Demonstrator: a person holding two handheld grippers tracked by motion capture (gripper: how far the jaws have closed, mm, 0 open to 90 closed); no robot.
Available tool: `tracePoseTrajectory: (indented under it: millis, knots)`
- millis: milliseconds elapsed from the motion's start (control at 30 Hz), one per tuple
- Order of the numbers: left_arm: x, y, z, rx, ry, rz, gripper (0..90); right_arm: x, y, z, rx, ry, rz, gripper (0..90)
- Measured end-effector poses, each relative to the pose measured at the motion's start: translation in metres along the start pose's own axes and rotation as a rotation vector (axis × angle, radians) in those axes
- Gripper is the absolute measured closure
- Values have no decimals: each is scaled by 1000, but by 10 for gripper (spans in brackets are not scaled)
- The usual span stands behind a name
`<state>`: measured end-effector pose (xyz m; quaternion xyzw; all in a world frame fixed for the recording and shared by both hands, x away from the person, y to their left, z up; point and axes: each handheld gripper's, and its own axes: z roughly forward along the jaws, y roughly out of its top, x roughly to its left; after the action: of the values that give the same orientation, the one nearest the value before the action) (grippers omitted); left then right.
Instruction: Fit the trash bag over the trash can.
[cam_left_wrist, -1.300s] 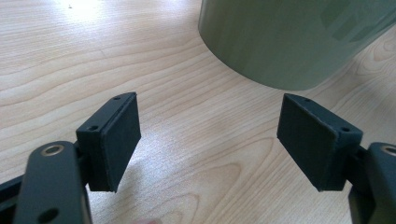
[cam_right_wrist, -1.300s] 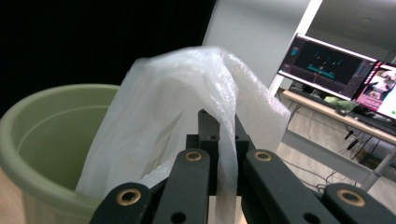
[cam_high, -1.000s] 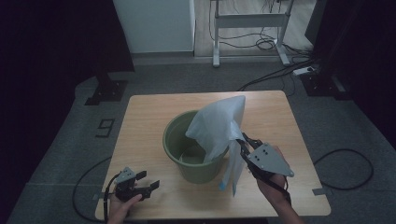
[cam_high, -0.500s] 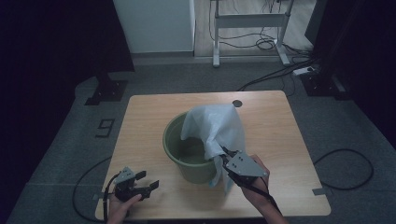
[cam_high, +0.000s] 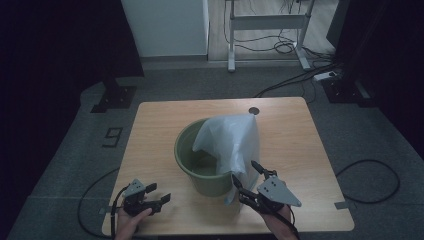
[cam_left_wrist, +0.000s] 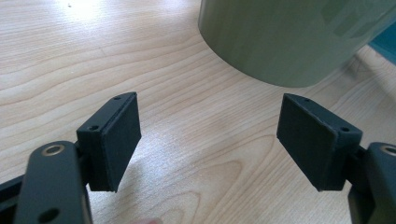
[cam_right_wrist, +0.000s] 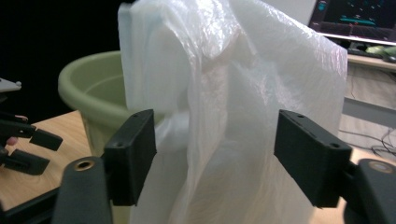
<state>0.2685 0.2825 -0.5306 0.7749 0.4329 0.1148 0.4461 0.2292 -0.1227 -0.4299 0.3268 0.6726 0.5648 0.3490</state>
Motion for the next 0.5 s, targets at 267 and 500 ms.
tracePoseTrajectory:
  millis: [267, 500]
  knots:
    - [-1, 0, 1, 5, 1, 6, 213, 9, -17, -12, 11, -28, 50, 200]
    - [-1, 0, 1, 4, 1, 6, 213, 27, -32, -8, 52, -57, 43, 170]
